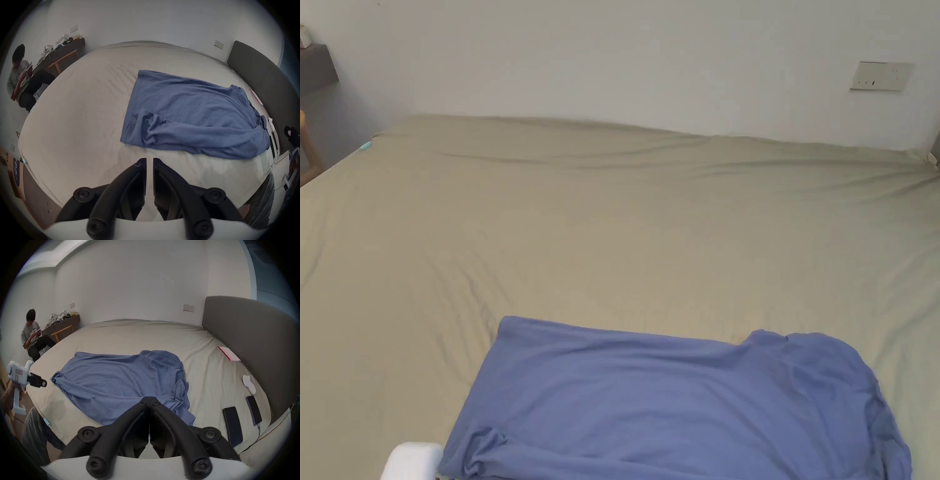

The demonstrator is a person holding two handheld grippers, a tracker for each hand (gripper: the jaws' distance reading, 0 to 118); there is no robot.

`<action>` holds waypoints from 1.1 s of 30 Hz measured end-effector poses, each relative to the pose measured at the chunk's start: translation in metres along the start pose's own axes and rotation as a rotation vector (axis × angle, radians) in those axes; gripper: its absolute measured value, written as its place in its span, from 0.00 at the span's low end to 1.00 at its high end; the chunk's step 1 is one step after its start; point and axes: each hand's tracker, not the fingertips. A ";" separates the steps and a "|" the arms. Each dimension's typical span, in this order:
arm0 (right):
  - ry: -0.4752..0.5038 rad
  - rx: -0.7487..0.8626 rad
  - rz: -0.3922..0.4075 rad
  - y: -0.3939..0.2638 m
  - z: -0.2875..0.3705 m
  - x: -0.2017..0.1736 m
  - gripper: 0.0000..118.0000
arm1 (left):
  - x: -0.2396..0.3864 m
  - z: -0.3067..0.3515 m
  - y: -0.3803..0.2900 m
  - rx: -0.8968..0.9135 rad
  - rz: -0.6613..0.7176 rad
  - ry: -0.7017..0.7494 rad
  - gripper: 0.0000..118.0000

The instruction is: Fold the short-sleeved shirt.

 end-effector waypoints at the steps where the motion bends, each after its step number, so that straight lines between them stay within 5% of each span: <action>1: 0.002 0.003 0.007 0.002 0.001 -0.002 0.01 | -0.002 -0.008 0.004 0.005 0.003 0.005 0.80; 2: 0.005 0.004 0.008 0.004 0.002 -0.003 0.01 | -0.005 -0.017 0.009 0.004 0.010 0.012 0.96; 3: 0.007 0.004 0.008 0.006 0.002 -0.003 0.01 | -0.004 -0.025 0.015 -0.062 0.011 0.020 0.99; 10: -0.020 -0.015 0.006 0.005 0.003 0.008 0.02 | -0.006 -0.080 0.028 -0.142 0.000 0.015 0.98; 12: -0.050 -0.049 0.015 0.001 -0.001 0.012 0.05 | -0.004 -0.091 0.027 -0.171 0.048 -0.005 0.80; 14: -0.069 -0.091 0.018 -0.004 -0.004 0.017 0.16 | 0.000 -0.080 0.023 -0.079 0.067 -0.002 0.50; 16: -0.088 -0.156 0.022 -0.011 -0.012 0.025 0.39 | 0.001 -0.069 0.023 -0.061 0.017 0.008 0.18; 17: -0.098 -0.201 0.026 -0.015 -0.018 0.029 0.42 | 0.000 -0.065 0.023 -0.058 -0.005 -0.031 0.11; 21: -0.091 -0.378 0.044 -0.028 -0.052 0.039 0.44 | -0.003 -0.055 0.029 -0.025 -0.063 -0.016 0.11; 25: -0.052 -0.405 -0.026 -0.039 -0.084 0.044 0.68 | -0.005 -0.048 0.036 -0.018 0.073 -0.077 0.11; 28: -0.053 -0.503 -0.064 -0.045 -0.123 0.043 0.70 | -0.007 -0.044 0.040 -0.021 0.081 -0.088 0.11; 30: -0.083 -0.527 -0.044 -0.052 -0.146 0.036 0.58 | -0.005 -0.047 0.041 -0.039 0.047 -0.074 0.11; 32: -0.083 -0.444 -0.042 -0.047 -0.140 0.035 0.13 | -0.001 -0.041 0.040 -0.054 0.037 -0.070 0.11; 33: -0.042 -0.464 -0.049 -0.044 -0.137 0.035 0.11 | -0.002 -0.040 0.039 -0.057 0.032 -0.068 0.11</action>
